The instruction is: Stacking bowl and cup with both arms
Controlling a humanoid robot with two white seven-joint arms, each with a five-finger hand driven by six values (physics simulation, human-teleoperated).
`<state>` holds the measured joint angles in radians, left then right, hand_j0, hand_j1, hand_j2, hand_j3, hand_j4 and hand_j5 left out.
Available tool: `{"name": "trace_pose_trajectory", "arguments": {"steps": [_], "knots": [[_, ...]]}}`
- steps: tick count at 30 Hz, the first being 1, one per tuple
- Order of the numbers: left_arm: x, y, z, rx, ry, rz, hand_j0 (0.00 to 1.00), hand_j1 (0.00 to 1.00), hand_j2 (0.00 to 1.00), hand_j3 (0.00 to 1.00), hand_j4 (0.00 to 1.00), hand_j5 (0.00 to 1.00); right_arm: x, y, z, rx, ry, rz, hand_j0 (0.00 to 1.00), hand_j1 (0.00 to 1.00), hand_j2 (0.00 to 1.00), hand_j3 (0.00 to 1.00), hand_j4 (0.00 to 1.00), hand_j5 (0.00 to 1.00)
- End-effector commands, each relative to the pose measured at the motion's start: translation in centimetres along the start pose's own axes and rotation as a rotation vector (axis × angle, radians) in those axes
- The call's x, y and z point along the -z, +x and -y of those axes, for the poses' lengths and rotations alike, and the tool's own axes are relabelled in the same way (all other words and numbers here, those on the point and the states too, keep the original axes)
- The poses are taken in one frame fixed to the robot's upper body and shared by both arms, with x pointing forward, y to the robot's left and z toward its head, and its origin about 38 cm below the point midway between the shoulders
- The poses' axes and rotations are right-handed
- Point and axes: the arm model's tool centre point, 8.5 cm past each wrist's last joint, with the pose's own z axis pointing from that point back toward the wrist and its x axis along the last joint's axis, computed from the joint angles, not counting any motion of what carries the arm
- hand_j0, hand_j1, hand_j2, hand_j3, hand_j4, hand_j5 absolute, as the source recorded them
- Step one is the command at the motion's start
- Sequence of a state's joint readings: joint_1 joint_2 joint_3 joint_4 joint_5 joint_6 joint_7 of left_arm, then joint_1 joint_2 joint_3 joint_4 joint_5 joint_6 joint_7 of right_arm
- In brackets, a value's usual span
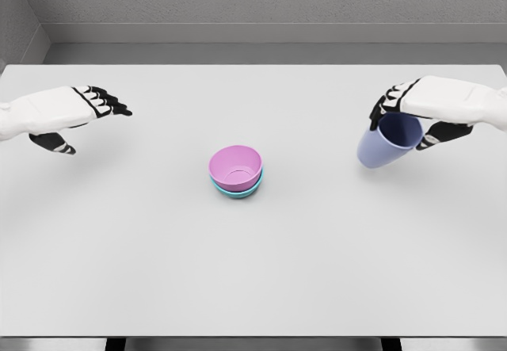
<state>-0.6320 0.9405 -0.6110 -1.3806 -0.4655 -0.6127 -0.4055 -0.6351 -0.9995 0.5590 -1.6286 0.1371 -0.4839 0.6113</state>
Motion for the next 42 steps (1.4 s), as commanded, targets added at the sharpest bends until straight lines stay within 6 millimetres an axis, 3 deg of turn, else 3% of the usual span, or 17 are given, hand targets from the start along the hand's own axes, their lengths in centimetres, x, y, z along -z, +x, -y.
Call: {"name": "trace_pose_trajectory", "arguments": {"steps": [1, 42], "knots": [[-0.1, 0.0, 0.0, -0.004, 0.003, -0.001, 1.00, 1.00, 1.00, 1.00, 1.00, 1.00, 0.3, 0.2, 0.1, 0.006, -0.009, 0.009, 0.57, 0.57, 0.57, 0.57, 0.57, 0.57], [-0.1, -0.2, -0.1, -0.003, 0.001, -0.005, 1.00, 1.00, 1.00, 1.00, 1.00, 1.00, 3.8, 4.3, 4.1, -0.070, -0.124, 0.156, 0.57, 0.57, 0.57, 0.57, 0.57, 0.57]]}}
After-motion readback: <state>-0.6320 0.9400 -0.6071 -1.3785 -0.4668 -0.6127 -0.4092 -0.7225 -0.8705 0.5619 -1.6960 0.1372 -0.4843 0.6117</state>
